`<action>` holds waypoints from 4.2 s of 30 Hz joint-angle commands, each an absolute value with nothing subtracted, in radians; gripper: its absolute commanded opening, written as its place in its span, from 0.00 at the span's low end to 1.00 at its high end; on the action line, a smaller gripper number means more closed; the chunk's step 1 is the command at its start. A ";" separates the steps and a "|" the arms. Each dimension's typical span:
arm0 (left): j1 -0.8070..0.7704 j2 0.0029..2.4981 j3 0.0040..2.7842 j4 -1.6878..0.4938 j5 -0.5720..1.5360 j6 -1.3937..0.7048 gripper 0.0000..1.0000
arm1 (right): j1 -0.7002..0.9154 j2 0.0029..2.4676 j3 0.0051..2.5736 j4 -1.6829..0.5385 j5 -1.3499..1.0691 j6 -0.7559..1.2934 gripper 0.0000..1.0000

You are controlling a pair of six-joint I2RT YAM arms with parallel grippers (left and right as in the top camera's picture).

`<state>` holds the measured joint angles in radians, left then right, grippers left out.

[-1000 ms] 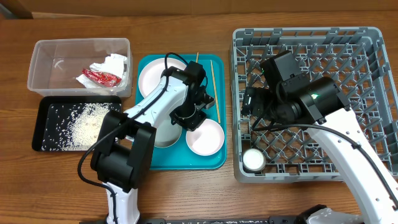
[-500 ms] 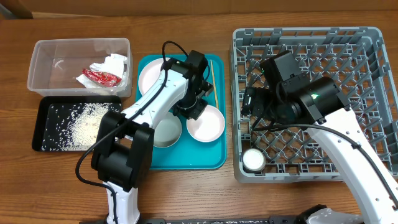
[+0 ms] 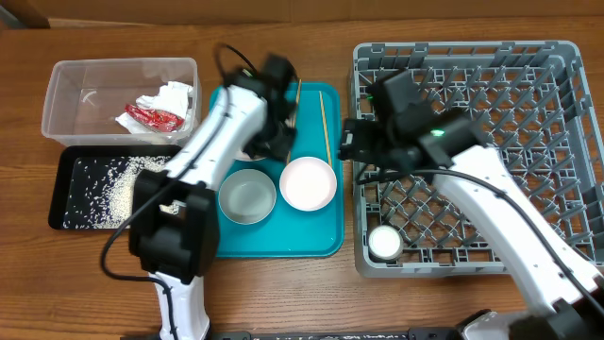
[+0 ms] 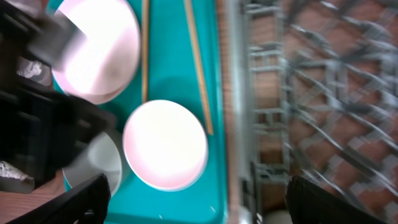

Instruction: Sort waste into correct bins and load items into the dishwasher

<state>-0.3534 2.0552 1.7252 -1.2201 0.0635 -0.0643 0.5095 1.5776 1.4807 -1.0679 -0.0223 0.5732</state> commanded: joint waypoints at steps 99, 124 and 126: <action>-0.079 2.049 2.227 -1.349 0.147 -0.120 1.00 | 0.566 2.144 1.627 -0.497 1.278 -0.184 0.20; -0.079 2.049 2.227 -1.349 0.147 -0.120 1.00 | 0.675 1.798 1.617 -0.788 -0.165 0.432 0.85; -0.079 2.049 2.227 -1.349 0.147 -0.120 0.99 | 0.698 1.817 1.546 -0.765 -0.218 0.540 0.69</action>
<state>-0.0769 2.0556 2.2074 -1.3495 0.1387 -0.1135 0.6769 1.7836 1.6127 -0.7780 0.0566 0.3790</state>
